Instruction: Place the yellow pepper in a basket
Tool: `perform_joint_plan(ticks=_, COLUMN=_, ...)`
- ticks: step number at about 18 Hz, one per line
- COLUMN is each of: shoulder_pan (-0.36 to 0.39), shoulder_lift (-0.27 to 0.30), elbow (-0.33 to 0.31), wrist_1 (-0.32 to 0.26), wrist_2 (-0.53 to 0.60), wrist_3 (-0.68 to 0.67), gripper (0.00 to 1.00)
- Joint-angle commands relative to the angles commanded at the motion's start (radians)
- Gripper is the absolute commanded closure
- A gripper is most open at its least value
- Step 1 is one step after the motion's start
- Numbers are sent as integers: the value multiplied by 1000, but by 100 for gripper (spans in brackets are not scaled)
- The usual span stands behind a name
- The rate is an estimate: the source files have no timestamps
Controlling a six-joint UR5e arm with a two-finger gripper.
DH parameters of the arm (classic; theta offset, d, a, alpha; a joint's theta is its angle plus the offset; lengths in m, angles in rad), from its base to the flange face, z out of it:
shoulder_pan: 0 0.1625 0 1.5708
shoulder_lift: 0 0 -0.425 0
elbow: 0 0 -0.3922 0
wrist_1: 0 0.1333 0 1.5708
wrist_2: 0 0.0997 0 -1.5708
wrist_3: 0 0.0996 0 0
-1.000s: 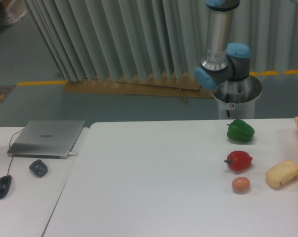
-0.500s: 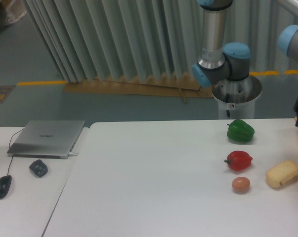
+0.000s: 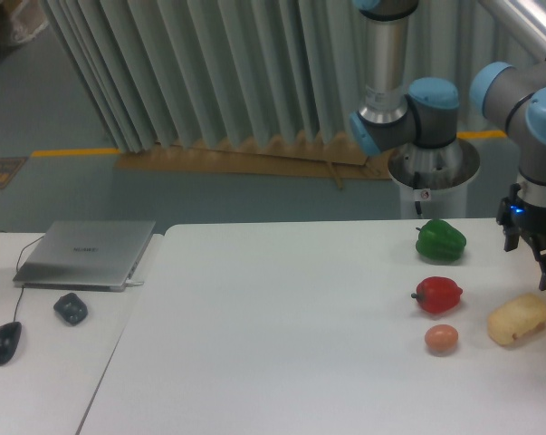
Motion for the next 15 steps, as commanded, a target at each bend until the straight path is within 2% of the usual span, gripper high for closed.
perform_joint_plan(ticks=5, shoulder_pan=-28, shoulder_lift=3, elbow=8, wrist_1=-3, wrist_2=9, wrist_3=-38, gripper=0)
perform_joint_plan(ticks=10, shoulder_pan=-34, shoulder_lift=115, elbow=25, wrist_1=-80, wrist_2=5, wrist_3=-6, gripper=0)
perform_joint_plan(ticks=13, shoulder_pan=-35, shoulder_lift=120, elbow=23, wrist_1=-113, wrist_2=12, wrist_3=-5, gripper=0)
perform_joint_plan(ticks=15, shoulder_pan=-37, shoulder_lift=120, elbow=18, wrist_1=-115, wrist_2=12, wrist_3=-5, gripper=0)
